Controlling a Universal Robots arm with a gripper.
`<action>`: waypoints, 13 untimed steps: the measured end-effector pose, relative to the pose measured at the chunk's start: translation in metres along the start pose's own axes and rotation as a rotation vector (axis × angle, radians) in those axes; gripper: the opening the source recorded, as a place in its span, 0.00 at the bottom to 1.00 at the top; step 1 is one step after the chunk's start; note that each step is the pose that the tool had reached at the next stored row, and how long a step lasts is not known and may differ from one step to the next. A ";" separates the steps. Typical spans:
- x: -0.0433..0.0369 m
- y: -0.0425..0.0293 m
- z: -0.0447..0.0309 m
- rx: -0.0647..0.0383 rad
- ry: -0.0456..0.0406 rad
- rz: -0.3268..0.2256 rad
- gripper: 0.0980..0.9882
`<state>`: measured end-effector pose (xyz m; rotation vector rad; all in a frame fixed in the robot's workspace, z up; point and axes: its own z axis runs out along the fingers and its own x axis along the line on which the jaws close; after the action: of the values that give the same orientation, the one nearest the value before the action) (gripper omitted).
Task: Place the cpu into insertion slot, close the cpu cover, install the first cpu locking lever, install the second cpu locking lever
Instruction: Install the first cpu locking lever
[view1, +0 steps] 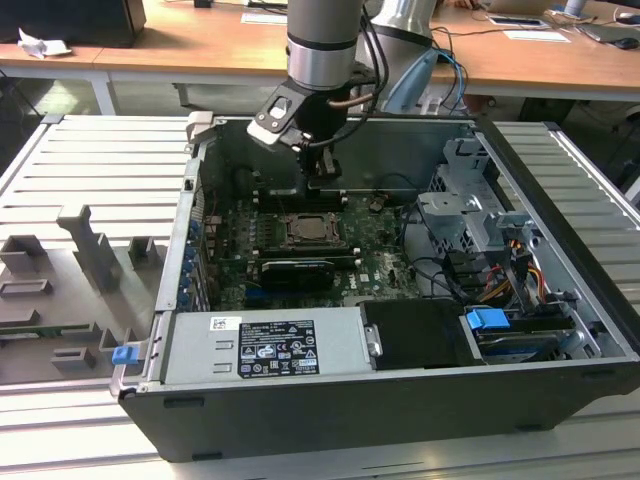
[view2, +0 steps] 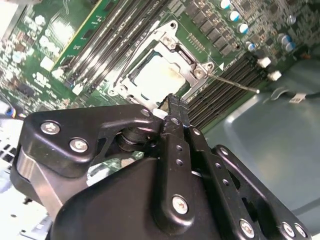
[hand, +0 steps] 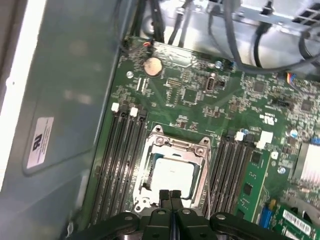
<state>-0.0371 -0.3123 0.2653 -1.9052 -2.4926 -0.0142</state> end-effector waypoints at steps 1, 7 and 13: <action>0.0000 0.0000 0.0000 0.000 0.0001 -0.022 0.01; 0.0000 -0.0001 0.0001 0.001 0.0004 -0.133 0.01; 0.0000 -0.0001 0.0009 0.003 0.0012 -0.292 0.01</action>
<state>-0.0372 -0.3123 0.2644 -1.5223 -2.7420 -0.0130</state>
